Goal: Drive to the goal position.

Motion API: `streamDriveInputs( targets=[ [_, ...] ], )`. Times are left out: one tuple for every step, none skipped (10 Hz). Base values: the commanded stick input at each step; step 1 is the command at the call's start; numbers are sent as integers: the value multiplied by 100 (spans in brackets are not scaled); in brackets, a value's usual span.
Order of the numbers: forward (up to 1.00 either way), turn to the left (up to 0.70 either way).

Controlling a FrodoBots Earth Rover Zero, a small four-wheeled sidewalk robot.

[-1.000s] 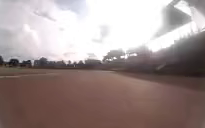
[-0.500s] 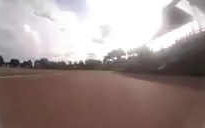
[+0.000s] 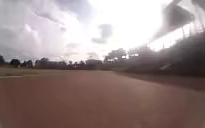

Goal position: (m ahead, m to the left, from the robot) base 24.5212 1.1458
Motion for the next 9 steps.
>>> streamDriveInputs(
  targets=[
    [70, 0],
    [70, 0],
    [70, 0],
    [70, 0],
    [70, 0],
    [70, 0],
    [70, 0],
    [70, 0],
    [70, 0]
  ],
)
